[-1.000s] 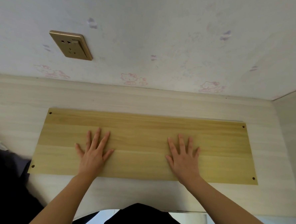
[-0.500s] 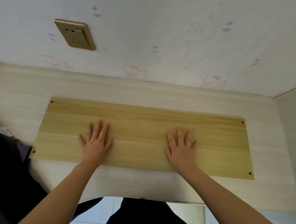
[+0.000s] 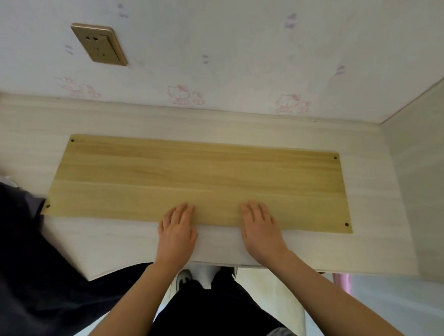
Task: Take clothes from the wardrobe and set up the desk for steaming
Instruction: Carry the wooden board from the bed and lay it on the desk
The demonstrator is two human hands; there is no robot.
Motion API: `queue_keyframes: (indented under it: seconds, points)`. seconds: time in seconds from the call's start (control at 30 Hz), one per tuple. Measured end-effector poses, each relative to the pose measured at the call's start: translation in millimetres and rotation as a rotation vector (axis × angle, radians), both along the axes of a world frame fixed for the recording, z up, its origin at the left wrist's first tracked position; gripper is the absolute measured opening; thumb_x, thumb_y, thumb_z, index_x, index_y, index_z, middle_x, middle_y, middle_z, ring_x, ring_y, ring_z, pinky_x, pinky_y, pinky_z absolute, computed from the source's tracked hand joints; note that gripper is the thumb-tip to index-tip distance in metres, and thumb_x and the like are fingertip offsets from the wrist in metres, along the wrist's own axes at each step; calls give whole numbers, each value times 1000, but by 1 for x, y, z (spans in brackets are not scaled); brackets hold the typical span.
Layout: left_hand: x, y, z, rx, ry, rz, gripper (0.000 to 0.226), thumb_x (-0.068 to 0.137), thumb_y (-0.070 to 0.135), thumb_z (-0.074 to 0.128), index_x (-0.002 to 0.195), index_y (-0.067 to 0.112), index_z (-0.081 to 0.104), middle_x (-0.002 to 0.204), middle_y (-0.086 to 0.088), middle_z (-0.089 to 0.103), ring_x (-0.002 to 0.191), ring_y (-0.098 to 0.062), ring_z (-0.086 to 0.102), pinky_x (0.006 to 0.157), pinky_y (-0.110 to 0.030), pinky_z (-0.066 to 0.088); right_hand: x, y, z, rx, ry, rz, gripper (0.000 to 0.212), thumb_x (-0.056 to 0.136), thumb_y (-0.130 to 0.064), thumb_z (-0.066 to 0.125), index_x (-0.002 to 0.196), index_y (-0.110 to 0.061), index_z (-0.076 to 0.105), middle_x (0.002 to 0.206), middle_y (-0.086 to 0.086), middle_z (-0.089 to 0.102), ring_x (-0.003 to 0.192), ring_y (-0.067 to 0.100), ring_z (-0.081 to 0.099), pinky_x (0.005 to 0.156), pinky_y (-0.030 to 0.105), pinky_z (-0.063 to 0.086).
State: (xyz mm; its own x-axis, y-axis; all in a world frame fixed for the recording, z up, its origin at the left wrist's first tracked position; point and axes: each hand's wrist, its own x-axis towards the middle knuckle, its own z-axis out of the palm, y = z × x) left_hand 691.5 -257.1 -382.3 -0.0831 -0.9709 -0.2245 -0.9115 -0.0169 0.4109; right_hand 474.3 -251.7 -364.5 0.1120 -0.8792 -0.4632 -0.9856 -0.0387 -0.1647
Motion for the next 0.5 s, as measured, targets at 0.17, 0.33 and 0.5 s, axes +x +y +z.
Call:
queue_keyframes:
  seconds: [0.17,0.33,0.5]
  points:
    - [-5,28,9,-3,13,-174,53,84,8,55,136,11,49,129,-7,56,112,-34,47,90,-46,45,11,32,17,-15,-112,-82,58,99,-25,36,150,-8,13,150,11,28,139,30,25,107,43,35]
    - [6,47,12,-107,17,-348,46,78,4,63,124,7,59,107,-6,67,95,-32,56,73,-42,52,33,70,28,-79,-66,-160,52,99,-21,35,147,-7,22,144,12,39,133,29,34,107,38,33]
    - [33,68,25,-126,6,-505,39,88,10,58,127,11,60,109,0,65,104,-27,51,82,-37,48,68,124,29,-171,-114,-295,47,97,-19,41,143,-9,34,139,11,47,130,28,40,109,36,33]
